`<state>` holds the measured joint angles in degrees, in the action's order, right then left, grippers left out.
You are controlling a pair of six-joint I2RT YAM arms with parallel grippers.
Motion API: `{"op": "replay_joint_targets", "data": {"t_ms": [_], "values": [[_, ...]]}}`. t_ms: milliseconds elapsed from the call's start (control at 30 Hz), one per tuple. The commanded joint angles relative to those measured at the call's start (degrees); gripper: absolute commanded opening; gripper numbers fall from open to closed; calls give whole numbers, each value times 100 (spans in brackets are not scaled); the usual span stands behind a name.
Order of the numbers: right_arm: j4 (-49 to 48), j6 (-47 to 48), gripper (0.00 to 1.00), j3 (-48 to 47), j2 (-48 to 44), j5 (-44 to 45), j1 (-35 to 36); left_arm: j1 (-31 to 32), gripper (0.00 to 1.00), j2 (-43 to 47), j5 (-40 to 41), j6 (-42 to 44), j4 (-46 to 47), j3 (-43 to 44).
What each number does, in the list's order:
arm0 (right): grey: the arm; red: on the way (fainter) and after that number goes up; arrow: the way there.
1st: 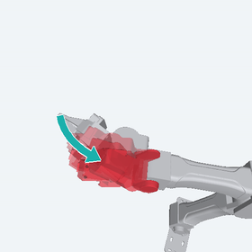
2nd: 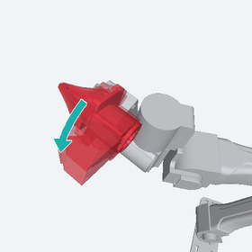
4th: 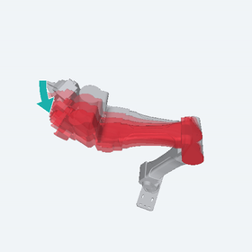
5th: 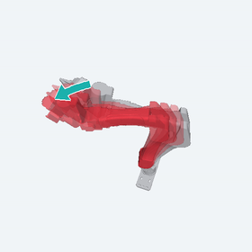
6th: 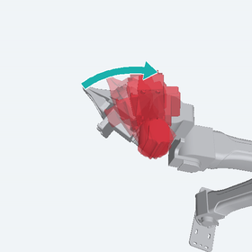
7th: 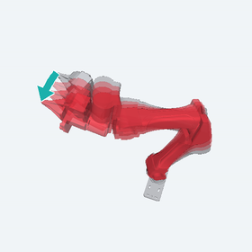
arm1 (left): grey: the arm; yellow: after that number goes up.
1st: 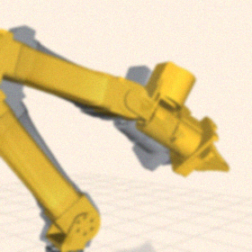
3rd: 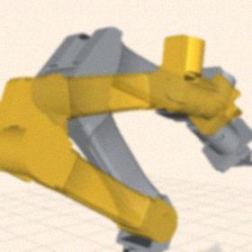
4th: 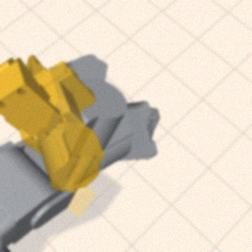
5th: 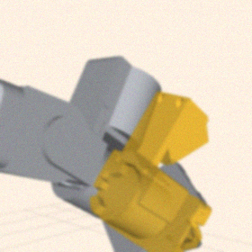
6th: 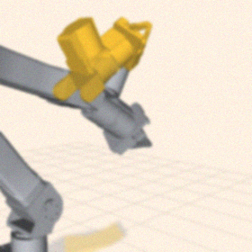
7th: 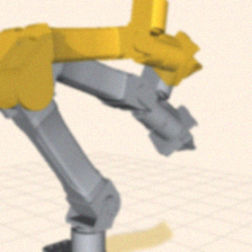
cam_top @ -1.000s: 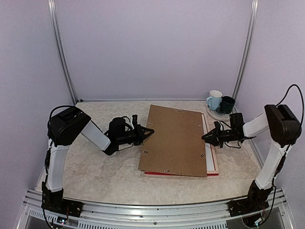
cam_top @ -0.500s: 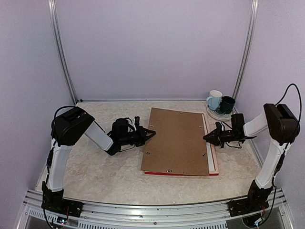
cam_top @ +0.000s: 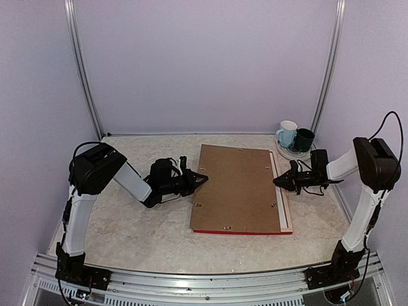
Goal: Put the photo into the frame
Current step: Place the backboard on the frame body.
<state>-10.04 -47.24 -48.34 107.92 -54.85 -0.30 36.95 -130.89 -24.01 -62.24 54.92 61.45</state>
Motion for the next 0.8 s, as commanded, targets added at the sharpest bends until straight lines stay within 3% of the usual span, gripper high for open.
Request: {"op": "replay_joint_targets", "data": {"t_ms": [0, 433, 567, 767], "values": [[-474, -43, 8, -363, -37, -289, -180, -11, 10, -228, -73, 809, -1134, -160], [-225, 123, 9, -421, -88, -160, -208, -10, 6, -37, 330, 887, -1458, -236], [-42, 281, 12, -277, -266, 75, -224, -12, 0, 47, 457, 837, -1434, -296], [283, 530, 21, -130, -589, 594, -291, 4, 0, 56, 533, 752, -1378, -286]]}}
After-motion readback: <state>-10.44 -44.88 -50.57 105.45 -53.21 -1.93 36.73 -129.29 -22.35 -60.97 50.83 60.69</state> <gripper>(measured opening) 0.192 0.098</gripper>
